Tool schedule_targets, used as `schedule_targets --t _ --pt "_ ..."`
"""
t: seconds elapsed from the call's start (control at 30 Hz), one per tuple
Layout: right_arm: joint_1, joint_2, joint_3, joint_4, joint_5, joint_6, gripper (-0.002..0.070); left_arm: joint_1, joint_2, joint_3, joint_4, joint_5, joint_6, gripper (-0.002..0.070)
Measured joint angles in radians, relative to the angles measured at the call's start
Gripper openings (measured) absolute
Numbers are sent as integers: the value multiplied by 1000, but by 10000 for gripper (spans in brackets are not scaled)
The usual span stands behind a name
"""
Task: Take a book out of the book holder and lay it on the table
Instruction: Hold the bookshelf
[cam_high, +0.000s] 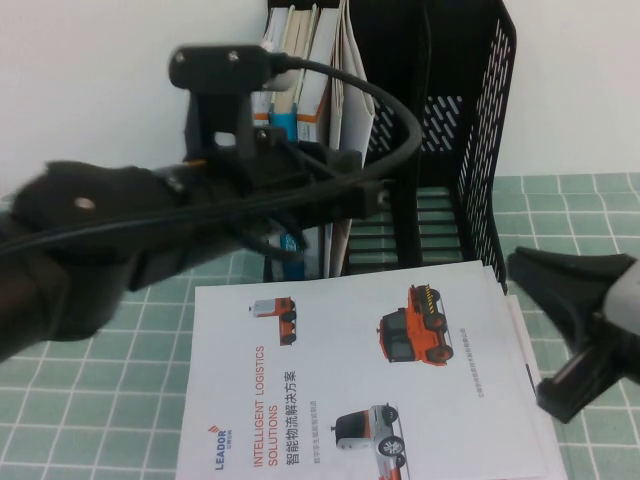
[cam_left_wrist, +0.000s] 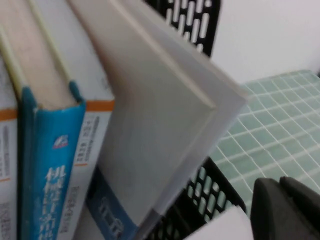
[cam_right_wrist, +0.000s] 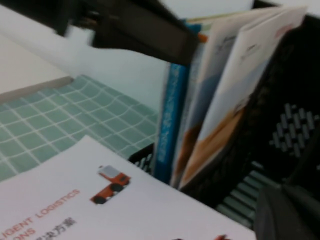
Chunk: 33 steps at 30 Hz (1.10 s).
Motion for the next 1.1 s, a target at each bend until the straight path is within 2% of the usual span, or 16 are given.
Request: schedule_targets --t 0.13,0.37,0.43,0.63,0.7,0.83,1.1 --pt "6 89 0 -82 -80 128 -2 -27 62 0 -86 -146 -23 -1" --pt "6 267 -47 -230 -197 200 16 -29 155 -20 -178 -265 -24 -1" --pt "6 315 -80 -275 -199 221 65 -29 168 -29 -183 -288 -24 -1" --pt "6 433 -184 -310 -203 257 316 -29 185 -41 -189 -303 -24 -1" --pt "6 449 -200 -310 -203 261 354 -29 181 -41 -190 -250 -24 -1" --pt "6 453 -202 -310 -190 262 375 -31 152 -41 -242 -126 -50 -1" --pt "6 456 -202 -304 -138 268 379 -58 116 -45 -289 -141 -54 -1"
